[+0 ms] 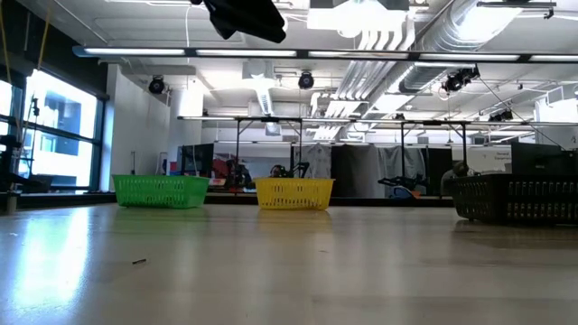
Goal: Sort crayons
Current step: Put the gray crayon into the yellow bin
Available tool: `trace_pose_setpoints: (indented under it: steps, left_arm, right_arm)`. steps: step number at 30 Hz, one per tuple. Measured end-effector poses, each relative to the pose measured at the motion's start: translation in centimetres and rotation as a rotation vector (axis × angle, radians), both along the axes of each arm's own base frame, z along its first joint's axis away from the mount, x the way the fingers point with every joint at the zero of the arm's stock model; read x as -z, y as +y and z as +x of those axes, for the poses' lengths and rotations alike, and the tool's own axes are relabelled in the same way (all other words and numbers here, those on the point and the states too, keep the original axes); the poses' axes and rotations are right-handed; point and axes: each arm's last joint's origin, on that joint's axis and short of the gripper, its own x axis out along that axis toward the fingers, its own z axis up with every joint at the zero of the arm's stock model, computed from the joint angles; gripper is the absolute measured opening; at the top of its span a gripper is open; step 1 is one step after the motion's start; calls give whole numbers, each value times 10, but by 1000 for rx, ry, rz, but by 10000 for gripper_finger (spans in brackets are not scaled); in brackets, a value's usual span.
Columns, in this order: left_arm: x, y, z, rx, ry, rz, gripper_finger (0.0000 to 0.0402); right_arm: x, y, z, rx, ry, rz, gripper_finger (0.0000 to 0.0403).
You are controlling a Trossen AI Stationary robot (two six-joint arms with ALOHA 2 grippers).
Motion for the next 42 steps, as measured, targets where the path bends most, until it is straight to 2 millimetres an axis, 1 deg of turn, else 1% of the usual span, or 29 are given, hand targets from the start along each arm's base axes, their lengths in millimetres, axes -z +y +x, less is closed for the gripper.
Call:
trace_pose_setpoints:
  steps: [4, 6, 10, 15, 21, 24, 27, 30, 33, 37, 42]
  left_arm:
    - [1, 0, 0, 0, 7, 2, 86]
    - [1, 0, -1, 0, 8, 3, 86]
    - [1, 0, -1, 0, 19, 7, 86]
    - [3, 1, -3, -15, 44, 0, 86]
    - [8, 3, -8, -61, 109, -22, 86]
    - [10, 3, -10, -83, 138, -31, 86]
    - [11, 4, -11, -110, 143, -39, 86]
    - [10, 4, -11, -145, 130, -25, 86]
    - [11, 4, -13, -177, 134, -15, 86]
    - [12, 6, -15, -223, 143, -6, 86]
    - [14, 7, -17, -247, 169, -5, 86]
  right_arm:
    - [-7, -10, 3, -29, -23, -34, 2]
    - [-13, -19, 4, -33, -50, -99, 2]
    - [-24, -45, 8, -29, -93, -283, 1]
    - [-48, -75, 17, -44, -167, -431, 0]
    - [-76, -107, 37, -80, -358, -539, 0]
    - [-92, -125, 45, -80, -467, -645, 0]
    - [-109, -146, 51, -74, -559, -787, 0]
    - [-125, -167, 57, -67, -626, -916, 0]
    - [-138, -188, 67, -80, -665, -1002, 0]
    - [-150, -214, 88, -150, -715, -1069, 0]
    - [-157, -251, 115, -240, -801, -985, 0]
